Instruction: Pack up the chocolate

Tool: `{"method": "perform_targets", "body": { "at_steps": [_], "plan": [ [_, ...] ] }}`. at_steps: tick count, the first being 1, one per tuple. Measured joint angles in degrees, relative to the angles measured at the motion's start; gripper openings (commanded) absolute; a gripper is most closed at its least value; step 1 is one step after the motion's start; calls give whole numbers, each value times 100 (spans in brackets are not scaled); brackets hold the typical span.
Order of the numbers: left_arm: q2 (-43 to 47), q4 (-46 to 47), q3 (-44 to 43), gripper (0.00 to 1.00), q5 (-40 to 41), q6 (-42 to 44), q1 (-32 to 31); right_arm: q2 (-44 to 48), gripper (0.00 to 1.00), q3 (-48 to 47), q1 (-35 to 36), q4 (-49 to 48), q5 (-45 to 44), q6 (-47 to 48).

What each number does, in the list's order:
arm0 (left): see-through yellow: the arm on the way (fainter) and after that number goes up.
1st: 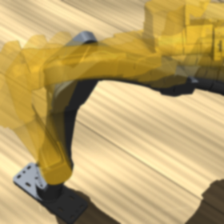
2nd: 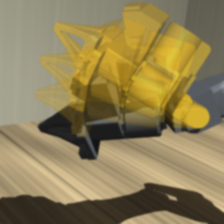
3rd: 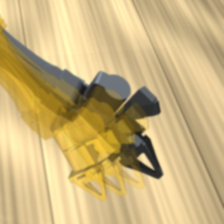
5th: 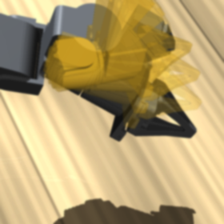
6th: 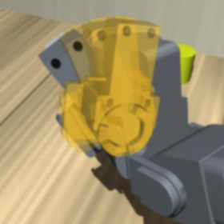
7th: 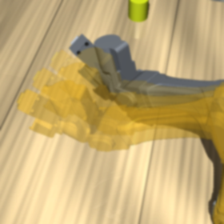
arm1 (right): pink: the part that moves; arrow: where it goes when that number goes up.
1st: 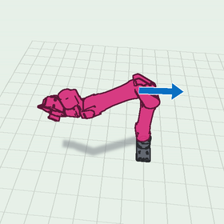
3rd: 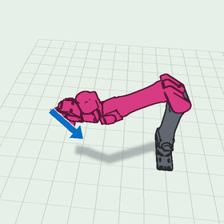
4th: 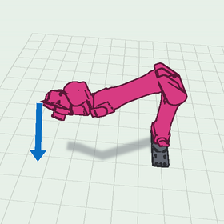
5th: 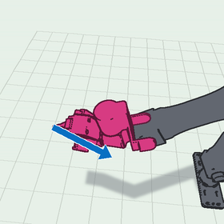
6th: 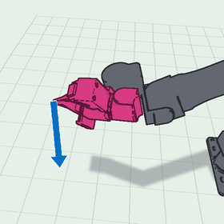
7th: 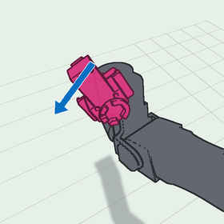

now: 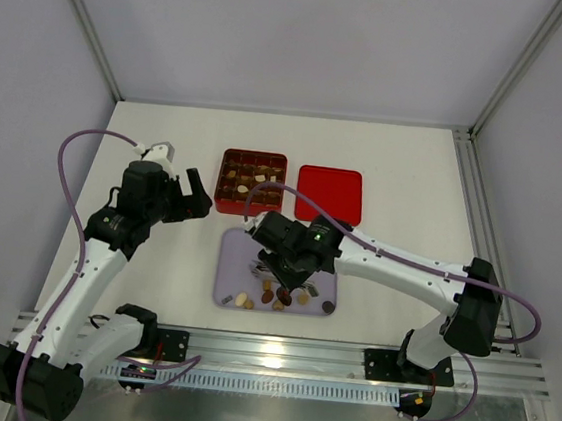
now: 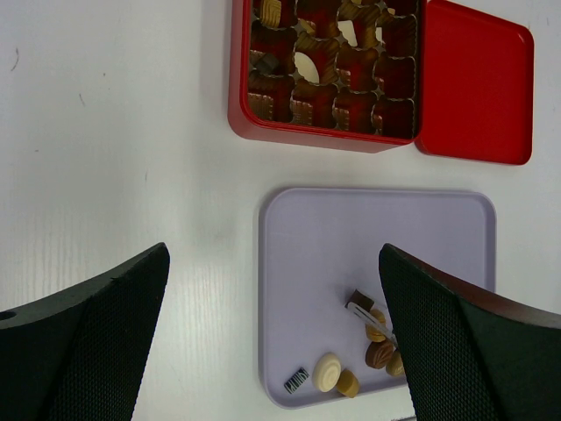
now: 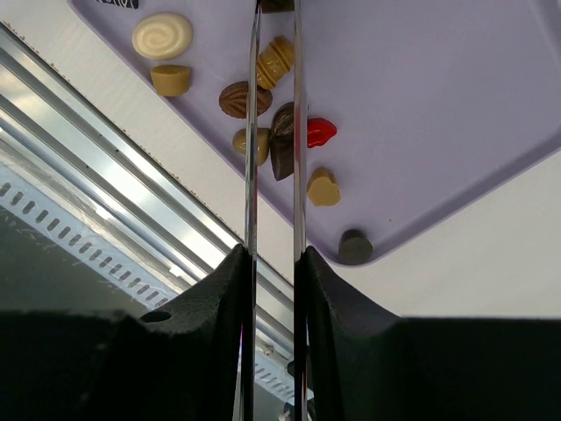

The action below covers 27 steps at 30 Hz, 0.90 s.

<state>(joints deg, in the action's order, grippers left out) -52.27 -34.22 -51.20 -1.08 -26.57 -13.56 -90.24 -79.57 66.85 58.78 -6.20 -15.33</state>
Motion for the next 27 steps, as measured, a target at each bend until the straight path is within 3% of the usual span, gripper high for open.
{"method": "perform_targets", "body": {
  "at_steps": [14, 27],
  "plan": [
    [0, 0, 0, 100, 0, 0, 0, 63, 32, -179, -350, -48, 133, 0],
    [0, 0, 0, 99, 0, 0, 0, 11, 32, -1014, -1091, -142, 260, 138]
  ]
}}
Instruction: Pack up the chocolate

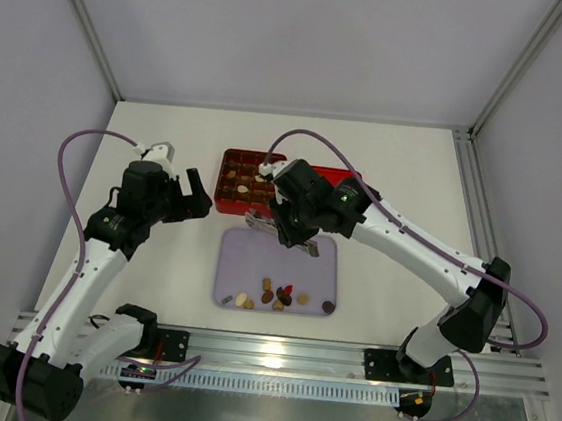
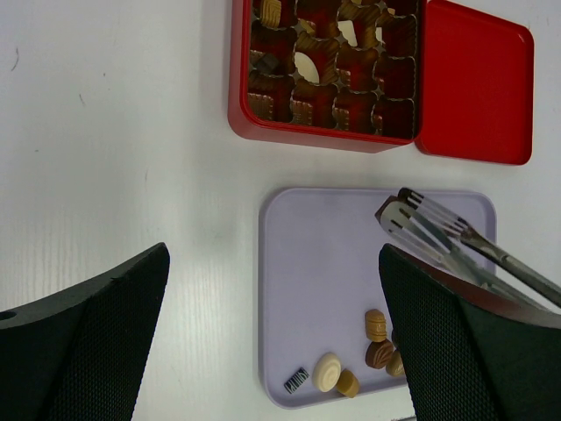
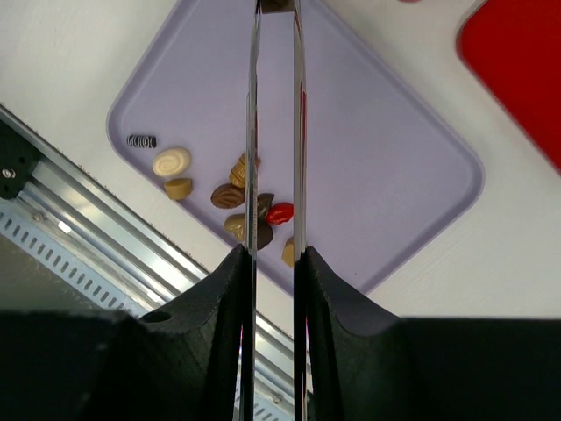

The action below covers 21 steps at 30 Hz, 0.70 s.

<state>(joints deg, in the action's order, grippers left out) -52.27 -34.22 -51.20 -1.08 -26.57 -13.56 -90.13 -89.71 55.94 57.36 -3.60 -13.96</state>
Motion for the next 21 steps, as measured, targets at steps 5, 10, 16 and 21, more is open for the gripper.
{"method": "perform_targets", "body": {
  "at_steps": [5, 10, 16, 21],
  "plan": [
    [0, 0, 0, 100, 0, 0, 0, -358, 32, -511, -367, -111, 37, 74],
    [0, 0, 0, 100, 0, 0, 0, -894, 32, -896, -675, -275, 39, 140],
    [0, 0, 0, 100, 0, 0, 0, -1502, 32, -1279, -942, -389, 35, 164],
    [-2, 0, 0, 100, 0, 0, 0, -1862, 32, -1556, -1038, -463, 13, 164]
  ]
}}
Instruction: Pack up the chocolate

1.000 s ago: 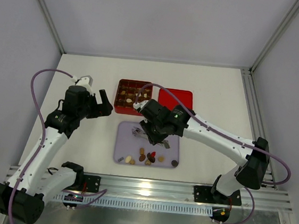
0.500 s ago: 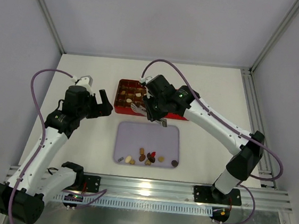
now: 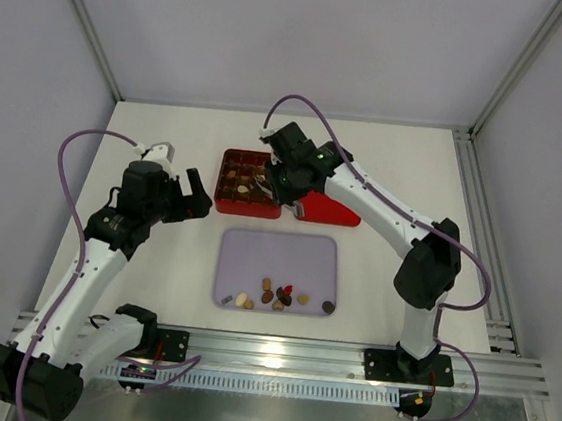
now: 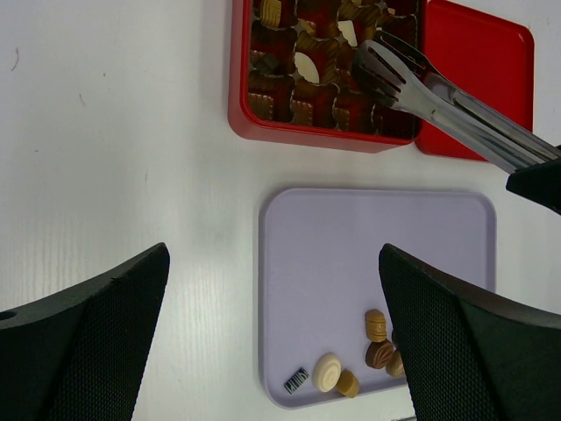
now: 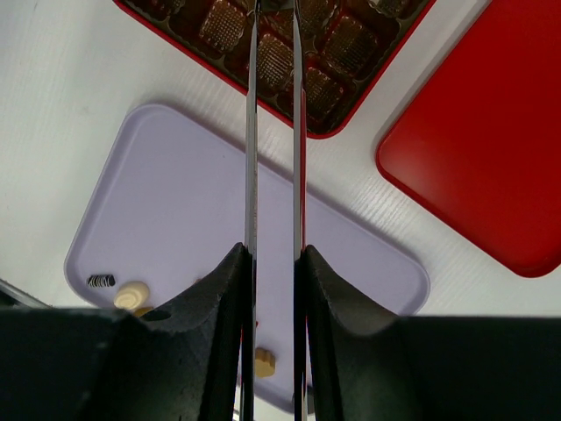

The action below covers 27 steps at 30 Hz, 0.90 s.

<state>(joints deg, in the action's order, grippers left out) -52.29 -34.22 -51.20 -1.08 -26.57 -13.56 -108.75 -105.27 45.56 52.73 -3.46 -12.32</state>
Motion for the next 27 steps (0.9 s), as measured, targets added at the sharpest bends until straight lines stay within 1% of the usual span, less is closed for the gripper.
{"method": "perform_targets", "body": {
  "at_steps": [12, 14, 18, 27],
  "plan": [
    [-37, -2, 0, 100, 0, 0, 0, -208, 33, -98, -55, -50, -31, 0],
    [-37, 0, 0, 100, 0, 0, 0, -208, 36, -98, -55, -50, -44, -2],
    [-37, 0, 0, 100, 0, 0, 0, -208, 37, -96, -57, -50, -66, 0],
    [-37, 0, 0, 100, 0, 0, 0, -210, 37, -96, -57, -52, -92, -2]
  ]
}}
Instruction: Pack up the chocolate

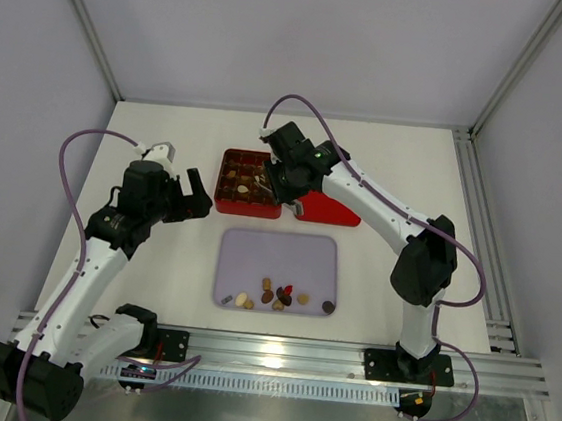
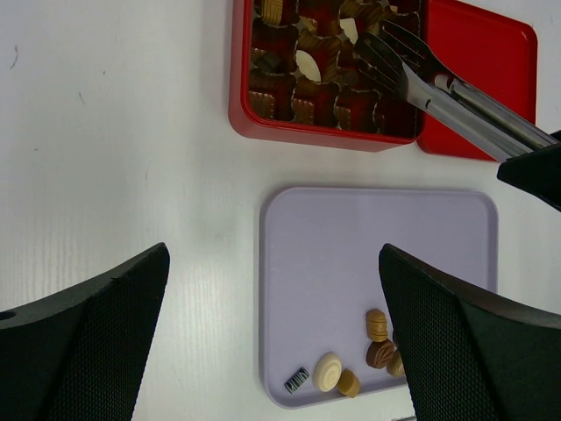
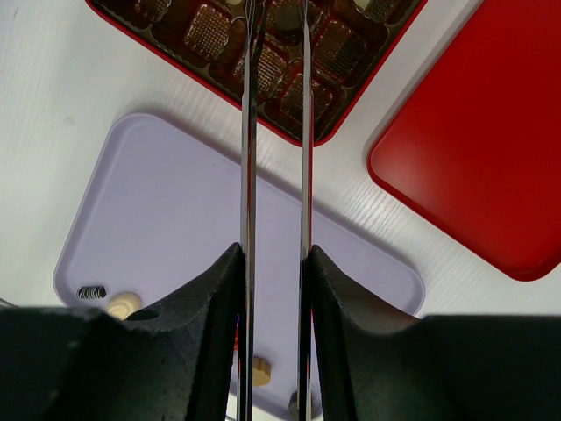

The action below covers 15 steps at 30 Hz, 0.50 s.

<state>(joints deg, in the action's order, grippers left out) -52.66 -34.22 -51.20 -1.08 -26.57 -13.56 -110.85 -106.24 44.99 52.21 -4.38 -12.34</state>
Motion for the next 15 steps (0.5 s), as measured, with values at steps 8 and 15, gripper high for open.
{"method": "perform_targets", "body": {
  "at_steps": [8, 15],
  "plan": [
    [0, 0, 0, 100, 0, 0, 0, 61, 37, 22, 0, 15, 0, 0],
    [0, 0, 0, 100, 0, 0, 0, 1075, 38, 765, 39, 76, 4, -24]
  ]
}}
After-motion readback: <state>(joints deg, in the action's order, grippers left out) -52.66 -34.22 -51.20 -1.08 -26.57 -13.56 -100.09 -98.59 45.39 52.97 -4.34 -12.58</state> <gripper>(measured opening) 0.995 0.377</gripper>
